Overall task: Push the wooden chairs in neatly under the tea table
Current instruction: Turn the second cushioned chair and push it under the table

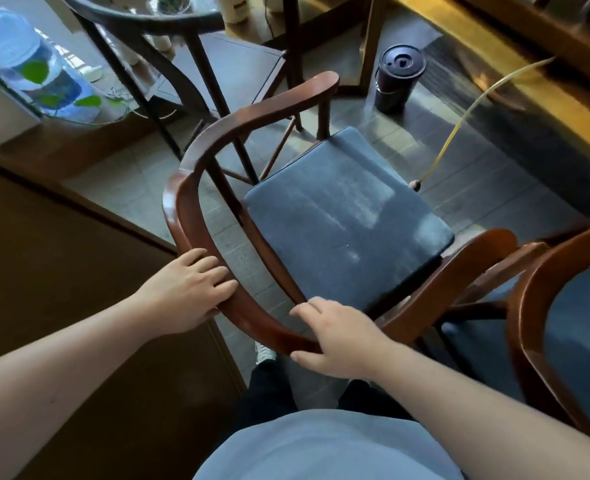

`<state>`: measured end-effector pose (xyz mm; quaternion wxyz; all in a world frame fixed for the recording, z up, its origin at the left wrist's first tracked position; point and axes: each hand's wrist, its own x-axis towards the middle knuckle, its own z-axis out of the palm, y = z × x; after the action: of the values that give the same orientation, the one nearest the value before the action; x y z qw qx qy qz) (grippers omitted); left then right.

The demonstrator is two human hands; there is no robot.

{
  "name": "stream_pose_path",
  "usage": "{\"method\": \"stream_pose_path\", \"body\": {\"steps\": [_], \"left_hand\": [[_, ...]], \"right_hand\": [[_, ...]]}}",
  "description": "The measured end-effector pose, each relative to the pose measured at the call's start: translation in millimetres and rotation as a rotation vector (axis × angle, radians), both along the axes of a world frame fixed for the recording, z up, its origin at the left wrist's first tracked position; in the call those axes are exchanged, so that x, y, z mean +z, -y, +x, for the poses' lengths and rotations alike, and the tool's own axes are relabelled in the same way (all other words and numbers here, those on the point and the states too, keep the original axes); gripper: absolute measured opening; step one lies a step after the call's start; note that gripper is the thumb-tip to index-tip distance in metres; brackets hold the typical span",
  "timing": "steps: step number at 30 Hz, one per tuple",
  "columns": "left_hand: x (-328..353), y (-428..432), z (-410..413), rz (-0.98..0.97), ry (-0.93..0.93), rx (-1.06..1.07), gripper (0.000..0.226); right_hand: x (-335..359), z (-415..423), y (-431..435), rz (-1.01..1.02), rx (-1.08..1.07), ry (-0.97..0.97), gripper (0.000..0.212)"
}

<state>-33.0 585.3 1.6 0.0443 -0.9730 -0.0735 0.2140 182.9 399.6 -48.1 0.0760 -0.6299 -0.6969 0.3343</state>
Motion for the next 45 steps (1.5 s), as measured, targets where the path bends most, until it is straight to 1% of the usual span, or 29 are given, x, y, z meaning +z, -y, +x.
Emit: {"method": "stream_pose_path", "body": {"steps": [5, 7, 11, 14, 16, 18, 23, 25, 28, 33, 36, 38, 40, 43, 45], "left_hand": [[-7.0, -50.8, -14.3, -0.066, 0.166, -0.124, 0.04], [-12.6, -75.8, -21.7, -0.08, 0.169, -0.131, 0.042], [-21.3, -110.2, -22.3, -0.101, 0.143, -0.135, 0.057], [-22.2, -128.1, -7.4, -0.158, 0.104, -0.194, 0.05], [-20.8, -139.4, 4.2, -0.167, 0.038, -0.263, 0.042], [-23.2, -148.0, 7.4, -0.188, 0.011, -0.305, 0.045], [-21.9, -173.1, 31.3, -0.184, 0.053, -0.311, 0.045], [-22.2, -179.2, 46.6, -0.161, 0.065, -0.301, 0.04], [-23.2, -175.8, 69.3, -0.149, 0.054, -0.307, 0.037], [-25.2, -168.1, 101.7, -0.121, 0.101, -0.324, 0.036], [-23.8, -162.3, 109.0, -0.178, 0.151, -0.328, 0.035], [-23.3, -161.3, 109.7, -0.222, 0.183, -0.351, 0.033], [-24.3, -167.9, 109.8, -0.277, 0.211, -0.395, 0.034], [-30.6, -189.3, 111.0, -0.333, 0.224, -0.447, 0.039], [-36.6, -204.7, 113.0, -0.359, 0.254, -0.461, 0.044]], "right_hand": [[2.6, -64.2, -31.0, 0.076, -0.176, -0.048, 0.065], [1.0, -84.2, -44.0, 0.105, -0.229, -0.039, 0.065], [-7.8, -109.5, -47.7, 0.127, -0.355, -0.044, 0.066], [-16.2, -117.6, -43.8, 0.162, -0.47, -0.056, 0.064], [-19.9, -118.6, -42.8, 0.203, -0.5, -0.034, 0.062], [-20.5, -119.3, -44.6, 0.213, -0.5, -0.034, 0.062], [-22.1, -107.6, -69.8, 0.247, -0.555, -0.02, 0.063], [-21.7, -95.4, -76.9, 0.244, -0.581, -0.021, 0.063], [-19.6, -72.1, -76.1, 0.243, -0.598, -0.01, 0.064], [-18.0, -32.3, -67.9, 0.213, -0.615, 0.027, 0.066], [-16.8, -18.6, -64.7, 0.184, -0.587, 0.02, 0.067], [-15.1, -15.5, -64.7, 0.176, -0.571, 0.032, 0.064], [-12.8, -17.8, -67.0, 0.177, -0.597, 0.039, 0.057], [-10.2, -27.2, -70.6, 0.182, -0.719, 0.034, 0.049], [-8.9, -36.2, -75.0, 0.167, -0.8, 0.067, 0.042]]}}
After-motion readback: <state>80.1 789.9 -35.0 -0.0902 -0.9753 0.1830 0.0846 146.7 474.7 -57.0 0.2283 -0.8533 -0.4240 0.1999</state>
